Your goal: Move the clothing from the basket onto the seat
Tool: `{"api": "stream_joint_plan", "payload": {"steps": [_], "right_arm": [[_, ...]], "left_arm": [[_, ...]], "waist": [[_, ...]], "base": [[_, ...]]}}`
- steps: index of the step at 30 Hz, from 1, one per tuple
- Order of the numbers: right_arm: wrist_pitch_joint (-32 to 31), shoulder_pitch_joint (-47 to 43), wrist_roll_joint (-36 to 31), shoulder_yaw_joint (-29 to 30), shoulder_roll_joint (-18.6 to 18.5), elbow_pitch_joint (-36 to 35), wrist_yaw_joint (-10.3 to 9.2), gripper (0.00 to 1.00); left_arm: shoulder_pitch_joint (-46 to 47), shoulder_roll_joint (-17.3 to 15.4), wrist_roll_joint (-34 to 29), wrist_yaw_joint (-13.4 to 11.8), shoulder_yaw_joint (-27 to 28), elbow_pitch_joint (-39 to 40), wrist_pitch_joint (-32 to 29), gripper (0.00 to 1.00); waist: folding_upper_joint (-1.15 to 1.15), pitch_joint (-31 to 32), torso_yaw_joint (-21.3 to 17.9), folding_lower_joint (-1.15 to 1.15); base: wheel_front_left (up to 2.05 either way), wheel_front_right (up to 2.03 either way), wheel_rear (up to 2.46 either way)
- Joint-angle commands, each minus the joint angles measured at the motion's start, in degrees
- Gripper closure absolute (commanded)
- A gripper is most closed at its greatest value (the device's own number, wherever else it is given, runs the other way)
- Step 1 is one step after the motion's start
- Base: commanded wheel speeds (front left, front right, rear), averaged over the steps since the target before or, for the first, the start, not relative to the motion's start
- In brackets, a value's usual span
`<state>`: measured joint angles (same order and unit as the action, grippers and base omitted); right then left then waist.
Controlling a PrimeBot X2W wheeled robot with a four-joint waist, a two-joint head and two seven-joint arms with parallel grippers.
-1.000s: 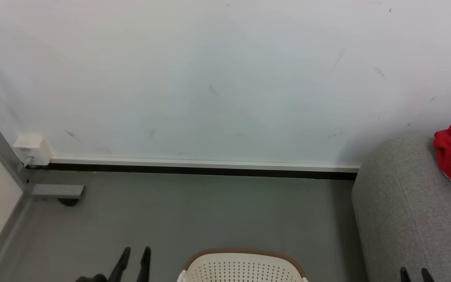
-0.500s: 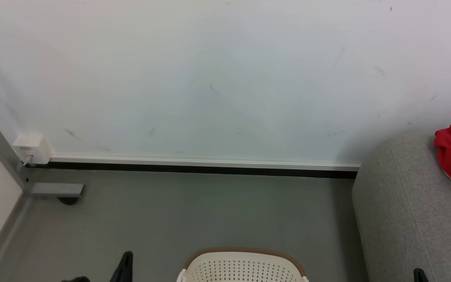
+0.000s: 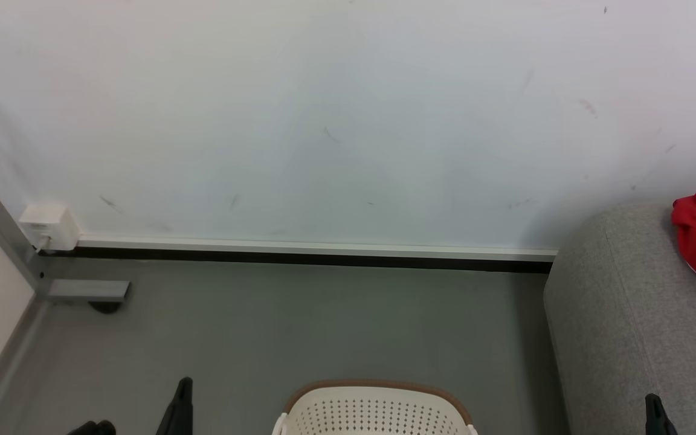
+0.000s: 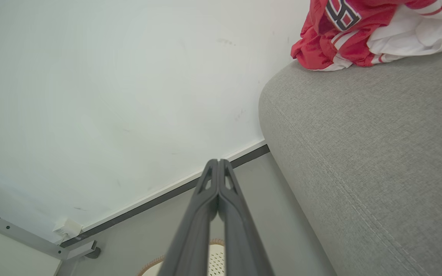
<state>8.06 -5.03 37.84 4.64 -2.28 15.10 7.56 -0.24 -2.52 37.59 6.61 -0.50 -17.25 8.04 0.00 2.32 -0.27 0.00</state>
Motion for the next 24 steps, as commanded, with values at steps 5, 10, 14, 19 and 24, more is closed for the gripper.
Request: {"api": "stream_joint_plan", "payload": {"steps": [5,10,14,19,24], "right_arm": [[-1.5,2.3,5.8,0.5,-0.6,-0.9,-0.04,1.0],[-2.5,3.1,9.7,0.6,-0.6,-0.9,-0.04,1.0],[-3.3,3.6,12.6,0.7,-0.6,-0.9,-0.05,1.0],[-4.3,4.4,16.1,0.8,-0.7,-1.0,-0.05,1.0],[-5.0,4.8,18.9,0.9,-0.7,-1.0,-0.06,1.0]], "left_arm": [[2.0,-0.2,5.9,0.3,0.9,1.2,-1.5,1.0],[2.4,-0.3,9.8,0.4,1.4,1.4,-2.5,1.0],[2.7,-0.3,12.8,0.4,1.8,1.5,-3.3,1.0],[3.1,-0.3,16.3,0.5,2.3,1.7,-4.3,1.0],[3.3,-0.3,19.0,0.5,2.6,1.8,-5.1,1.0]], "waist": [[0.0,-0.1,0.0,0.0],[0.0,-0.3,0.0,0.0],[0.0,-0.4,0.0,0.0],[0.0,-0.5,0.1,0.0],[0.0,-0.6,0.1,0.0]], "base": [[0.0,0.0,0.0],[0.0,0.0,0.0],[0.0,0.0,0.0],[0.0,0.0,0.0],[0.0,0.0,0.0]]}}
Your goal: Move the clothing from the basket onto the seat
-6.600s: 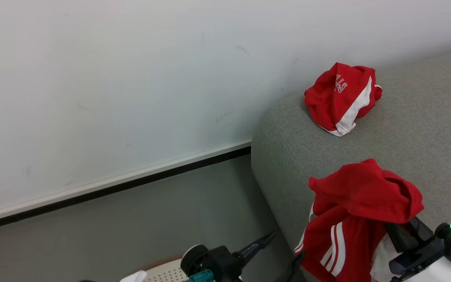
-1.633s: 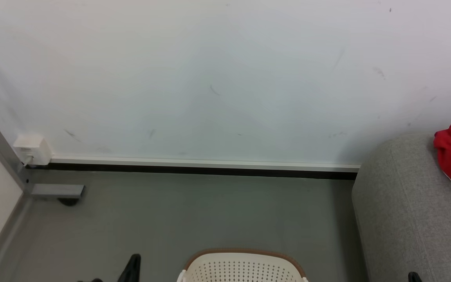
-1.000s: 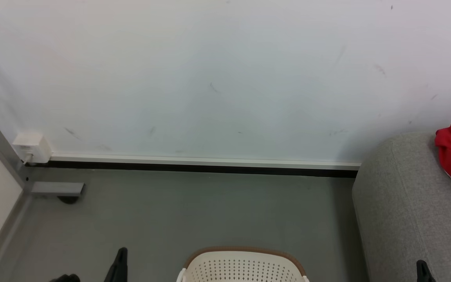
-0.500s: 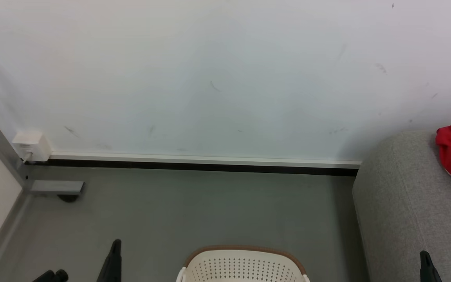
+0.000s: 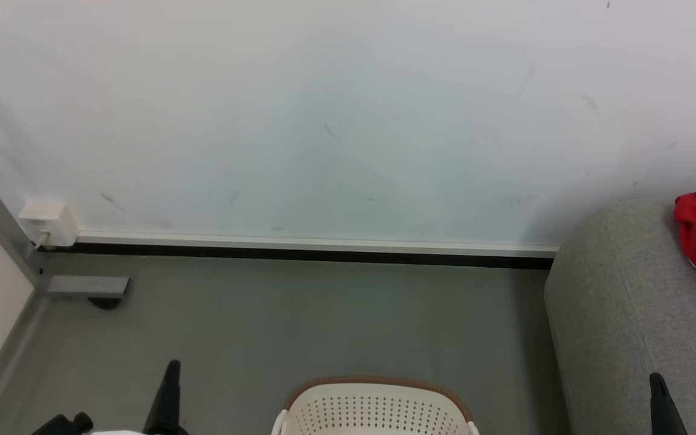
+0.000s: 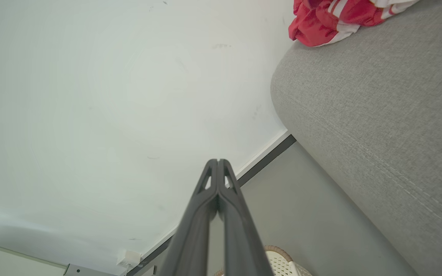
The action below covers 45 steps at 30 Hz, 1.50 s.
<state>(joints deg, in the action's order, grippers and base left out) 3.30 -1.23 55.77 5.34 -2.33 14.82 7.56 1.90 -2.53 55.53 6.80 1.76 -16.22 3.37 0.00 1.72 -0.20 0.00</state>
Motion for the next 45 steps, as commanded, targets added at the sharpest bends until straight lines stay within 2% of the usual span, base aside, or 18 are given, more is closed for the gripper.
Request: {"api": "stream_joint_plan", "payload": {"steps": [1,19,45], "right_arm": [[-0.4,1.1,1.6,0.2,-0.6,-0.7,-0.05,1.0],[-3.5,3.3,12.9,0.5,-0.7,-0.8,-0.07,1.0],[-7.0,5.9,25.8,1.0,-0.8,-1.0,-0.1,1.0]], "left_arm": [[1.2,-0.3,1.7,0.4,0.4,0.8,-0.5,1.0],[2.4,-0.4,13.2,0.5,1.9,1.3,-3.6,1.0],[3.6,-0.5,26.0,0.7,3.5,1.8,-7.1,1.0]], "waist": [[0.0,0.0,0.0,0.0],[0.0,-0.5,0.1,0.0],[0.0,-1.2,0.1,0.0]], "base": [[0.0,0.0,0.0],[0.0,0.0,0.0],[0.0,0.0,0.0]]}}
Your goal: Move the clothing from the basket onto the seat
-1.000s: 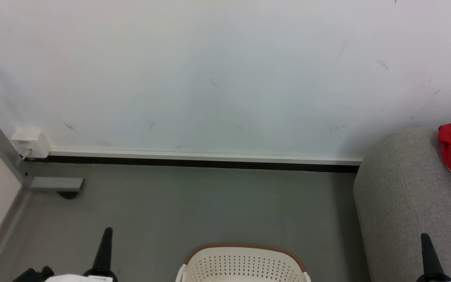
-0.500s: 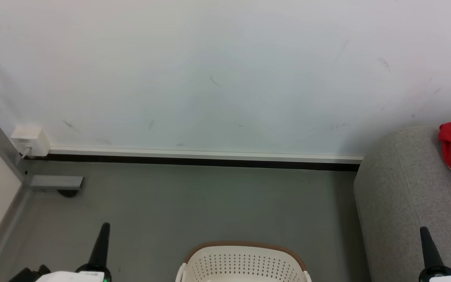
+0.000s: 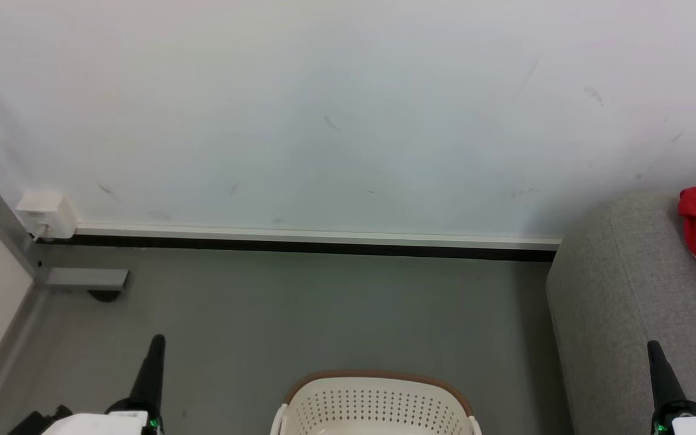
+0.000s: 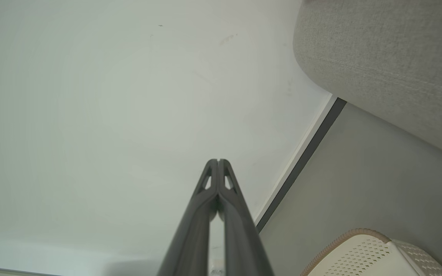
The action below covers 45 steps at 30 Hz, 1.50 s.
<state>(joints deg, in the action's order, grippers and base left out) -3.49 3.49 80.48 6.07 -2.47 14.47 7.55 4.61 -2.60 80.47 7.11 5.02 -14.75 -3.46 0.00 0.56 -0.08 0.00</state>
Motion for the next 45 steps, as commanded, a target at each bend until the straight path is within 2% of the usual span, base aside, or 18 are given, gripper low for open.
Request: {"api": "stream_joint_plan", "payload": {"steps": [1,28,45], "right_arm": [[-0.4,1.3,1.5,0.2,-0.6,-0.6,-0.09,1.0],[-3.2,3.2,12.2,0.6,-0.6,-0.6,-0.12,1.0],[-3.2,3.2,12.0,0.6,-0.6,-0.6,-0.12,1.0]], "left_arm": [[0.9,-0.4,1.6,0.4,0.4,0.4,-0.4,1.0],[1.9,-0.5,12.4,0.5,1.7,0.8,-3.3,1.0],[1.9,-0.5,12.3,0.5,1.7,0.8,-3.3,1.0]], "waist": [[0.0,0.0,0.0,0.0],[0.0,-0.7,0.1,0.0],[0.0,-0.7,0.1,0.0]], "base": [[0.0,0.0,0.0],[0.0,0.0,0.0],[0.0,0.0,0.0]]}}
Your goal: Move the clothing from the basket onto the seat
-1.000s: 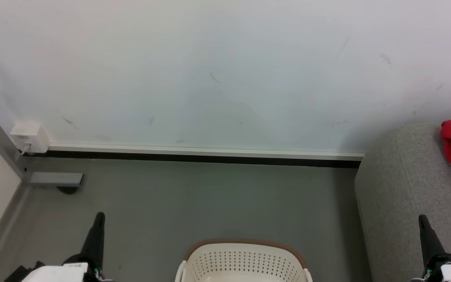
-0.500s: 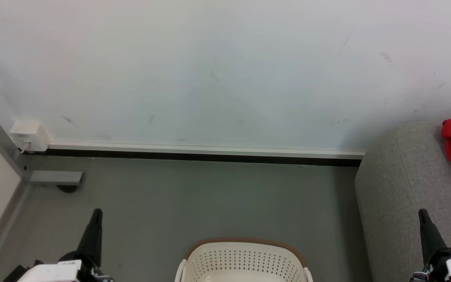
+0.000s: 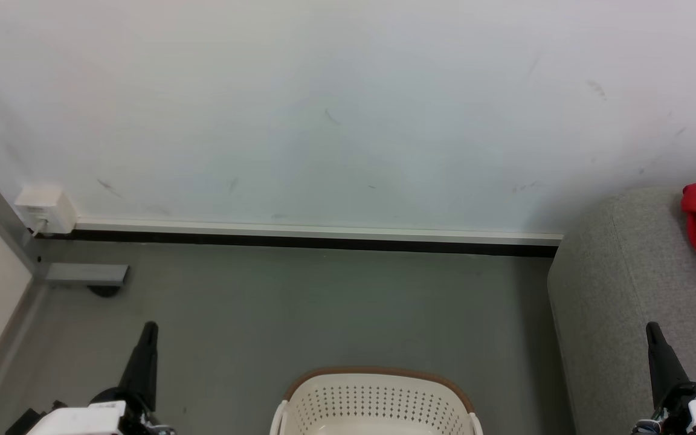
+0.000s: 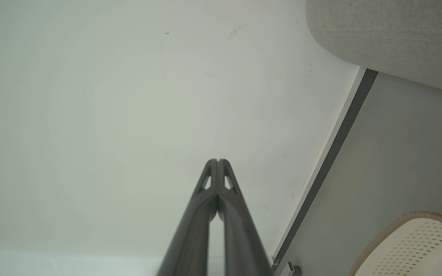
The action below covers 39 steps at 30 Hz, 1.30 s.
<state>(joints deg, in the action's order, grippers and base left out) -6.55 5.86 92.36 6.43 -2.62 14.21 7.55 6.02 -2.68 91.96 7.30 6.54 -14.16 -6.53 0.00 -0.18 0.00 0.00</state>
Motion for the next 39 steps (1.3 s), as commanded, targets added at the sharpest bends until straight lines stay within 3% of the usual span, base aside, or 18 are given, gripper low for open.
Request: {"api": "stream_joint_plan", "payload": {"steps": [1,39], "right_arm": [[-0.2,0.8,0.1,0.2,-0.5,-0.3,-0.12,1.0],[-0.2,0.8,0.1,0.2,-0.5,-0.3,-0.12,1.0]], "left_arm": [[0.5,-0.4,0.8,0.4,0.1,0.2,-0.2,1.0],[0.4,-0.4,0.8,0.4,0.1,0.2,-0.2,1.0]], "waist": [[0.0,0.0,0.0,0.0],[0.0,0.0,0.0,0.0]], "base": [[0.0,0.0,0.0],[0.0,0.0,0.0]]}}
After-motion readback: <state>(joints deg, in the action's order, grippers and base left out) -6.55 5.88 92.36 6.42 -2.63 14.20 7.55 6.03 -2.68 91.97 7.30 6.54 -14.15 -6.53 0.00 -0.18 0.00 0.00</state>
